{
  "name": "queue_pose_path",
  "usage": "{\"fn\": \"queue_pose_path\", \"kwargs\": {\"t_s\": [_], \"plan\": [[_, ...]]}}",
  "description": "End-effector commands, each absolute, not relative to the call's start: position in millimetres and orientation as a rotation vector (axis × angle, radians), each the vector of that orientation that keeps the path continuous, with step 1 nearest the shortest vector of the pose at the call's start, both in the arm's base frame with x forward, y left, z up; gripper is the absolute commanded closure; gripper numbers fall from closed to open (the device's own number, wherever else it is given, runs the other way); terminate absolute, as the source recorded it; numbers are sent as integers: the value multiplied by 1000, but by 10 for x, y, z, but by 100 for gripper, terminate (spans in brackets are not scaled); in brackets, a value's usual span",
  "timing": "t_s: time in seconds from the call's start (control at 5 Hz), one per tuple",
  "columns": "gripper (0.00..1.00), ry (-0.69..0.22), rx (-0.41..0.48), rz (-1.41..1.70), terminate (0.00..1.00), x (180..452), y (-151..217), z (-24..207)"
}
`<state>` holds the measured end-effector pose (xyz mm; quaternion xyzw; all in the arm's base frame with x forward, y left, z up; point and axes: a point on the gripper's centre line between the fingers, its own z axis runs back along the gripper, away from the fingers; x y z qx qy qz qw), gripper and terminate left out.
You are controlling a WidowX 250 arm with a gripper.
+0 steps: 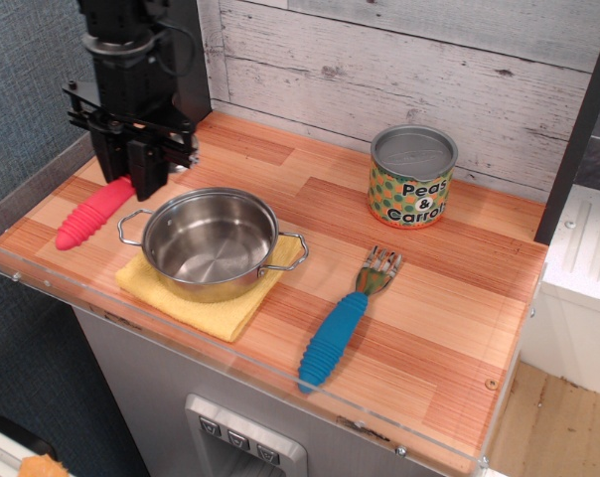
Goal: Move red spoon directly to left of the silver pot.
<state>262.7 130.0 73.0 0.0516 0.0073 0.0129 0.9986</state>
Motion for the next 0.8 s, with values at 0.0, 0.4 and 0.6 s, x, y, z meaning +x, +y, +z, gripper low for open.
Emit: {"fn": "queue_pose_path", "kwargs": {"t_s": [0.0, 0.4, 0.6], "plan": [[100, -75, 159, -44, 0, 2751, 1533, 736], [100, -101, 118, 2, 0, 2842, 1656, 568], [100, -94, 115, 10, 0, 2855, 1670, 523]]}}
